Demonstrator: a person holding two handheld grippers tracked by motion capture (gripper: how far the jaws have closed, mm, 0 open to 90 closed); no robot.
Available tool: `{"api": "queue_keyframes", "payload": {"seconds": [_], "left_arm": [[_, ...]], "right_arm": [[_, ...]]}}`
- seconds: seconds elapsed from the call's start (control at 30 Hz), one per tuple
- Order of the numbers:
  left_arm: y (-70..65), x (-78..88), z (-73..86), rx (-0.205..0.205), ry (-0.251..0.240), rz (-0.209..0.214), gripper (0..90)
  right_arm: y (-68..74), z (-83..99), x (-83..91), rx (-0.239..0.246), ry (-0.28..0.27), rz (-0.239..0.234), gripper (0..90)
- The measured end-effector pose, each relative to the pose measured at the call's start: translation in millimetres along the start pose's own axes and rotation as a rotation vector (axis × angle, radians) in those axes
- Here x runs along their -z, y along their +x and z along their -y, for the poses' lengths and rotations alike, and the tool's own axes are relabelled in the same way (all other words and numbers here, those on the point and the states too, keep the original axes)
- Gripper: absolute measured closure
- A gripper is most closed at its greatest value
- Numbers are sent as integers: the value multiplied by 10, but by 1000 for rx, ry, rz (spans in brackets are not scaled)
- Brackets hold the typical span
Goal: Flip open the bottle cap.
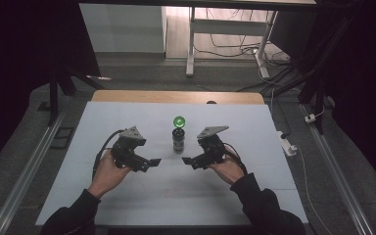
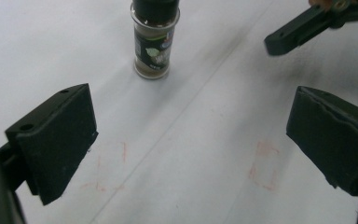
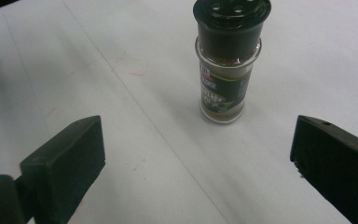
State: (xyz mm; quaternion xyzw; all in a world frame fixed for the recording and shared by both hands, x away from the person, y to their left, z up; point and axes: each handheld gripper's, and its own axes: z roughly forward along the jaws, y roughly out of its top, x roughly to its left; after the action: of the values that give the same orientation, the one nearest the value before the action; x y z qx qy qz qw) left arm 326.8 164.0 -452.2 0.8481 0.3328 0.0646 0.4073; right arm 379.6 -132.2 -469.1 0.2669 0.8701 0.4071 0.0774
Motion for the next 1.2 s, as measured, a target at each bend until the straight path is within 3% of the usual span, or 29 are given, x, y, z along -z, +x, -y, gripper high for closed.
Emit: {"api": "queue_keyframes", "payload": {"seconds": [0.5,0.93,1.2], "left_arm": [[-90,310,338,34,-16,-39,0],[-169,706,770,114,-75,-83,0],[-202,929,1017,157,-115,-112,0]], "right_arm": [[123,201,388,-2,-19,16,0],[141,513,880,-45,-58,91,0],[136,786,1212,-89,-74,171,0]]}}
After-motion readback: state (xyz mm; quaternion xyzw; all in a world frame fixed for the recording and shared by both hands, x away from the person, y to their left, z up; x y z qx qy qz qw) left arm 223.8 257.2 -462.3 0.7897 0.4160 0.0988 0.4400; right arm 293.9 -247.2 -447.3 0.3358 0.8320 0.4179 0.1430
